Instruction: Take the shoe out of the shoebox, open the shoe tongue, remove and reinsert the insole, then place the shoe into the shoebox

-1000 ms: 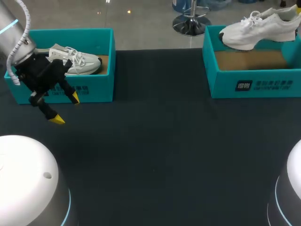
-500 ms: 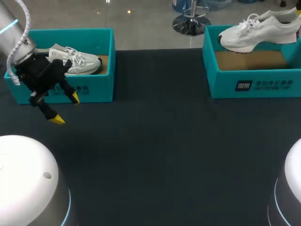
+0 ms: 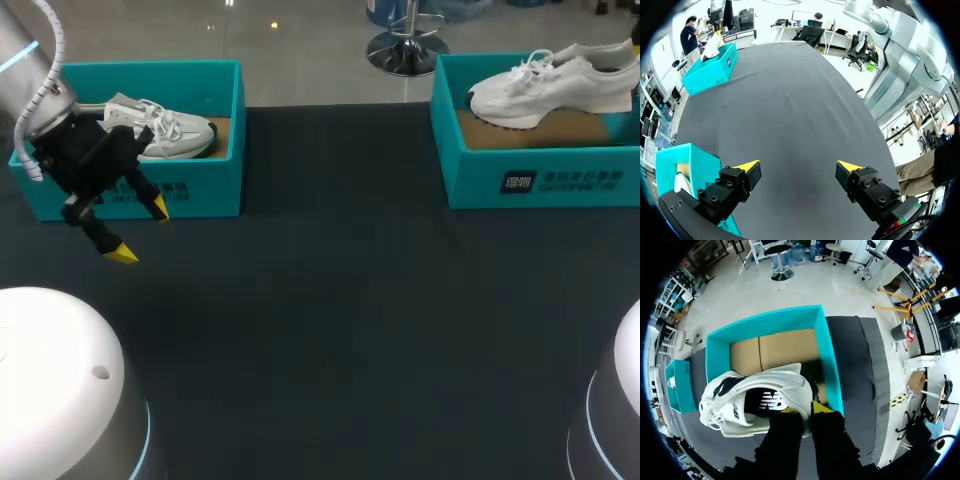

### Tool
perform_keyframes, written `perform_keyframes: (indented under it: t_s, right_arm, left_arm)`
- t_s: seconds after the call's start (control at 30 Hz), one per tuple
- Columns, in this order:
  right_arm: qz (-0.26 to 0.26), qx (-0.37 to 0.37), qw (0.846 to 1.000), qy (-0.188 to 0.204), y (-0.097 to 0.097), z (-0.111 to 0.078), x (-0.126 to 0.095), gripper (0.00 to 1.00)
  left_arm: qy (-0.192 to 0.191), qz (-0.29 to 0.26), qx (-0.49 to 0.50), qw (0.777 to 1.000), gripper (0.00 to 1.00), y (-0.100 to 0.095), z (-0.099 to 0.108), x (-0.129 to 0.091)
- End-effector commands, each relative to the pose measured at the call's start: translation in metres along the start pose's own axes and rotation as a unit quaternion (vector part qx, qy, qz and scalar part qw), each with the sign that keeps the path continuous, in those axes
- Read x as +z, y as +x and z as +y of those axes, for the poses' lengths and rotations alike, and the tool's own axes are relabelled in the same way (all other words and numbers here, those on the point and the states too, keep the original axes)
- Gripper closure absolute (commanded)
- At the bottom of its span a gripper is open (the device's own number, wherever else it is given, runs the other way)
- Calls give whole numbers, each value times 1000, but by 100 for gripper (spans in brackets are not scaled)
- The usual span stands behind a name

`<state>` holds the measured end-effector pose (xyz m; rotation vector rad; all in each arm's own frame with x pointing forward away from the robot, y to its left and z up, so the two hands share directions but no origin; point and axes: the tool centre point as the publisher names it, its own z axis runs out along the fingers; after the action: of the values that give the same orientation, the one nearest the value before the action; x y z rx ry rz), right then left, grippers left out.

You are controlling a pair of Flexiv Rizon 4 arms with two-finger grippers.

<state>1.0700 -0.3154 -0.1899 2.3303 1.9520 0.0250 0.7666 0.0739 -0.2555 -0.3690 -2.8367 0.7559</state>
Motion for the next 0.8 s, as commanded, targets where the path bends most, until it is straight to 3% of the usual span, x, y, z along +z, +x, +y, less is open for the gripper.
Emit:
perform_keyframes:
  t_s: [0.03, 0.3, 0.8]
  right_arm:
    - [3, 10, 1000, 3, -3, -6, 12, 100]
    - [9, 31, 999, 14, -6, -15, 27, 100]
    - [20, 46, 999, 21, -18, -9, 65, 100]
  left_arm:
    - [-1, 0, 0, 1000, 0, 1, 0, 0]
    - [-1, 0, 0, 1000, 0, 1, 0, 0]
    - [-1, 0, 0, 1000, 0, 1, 0, 0]
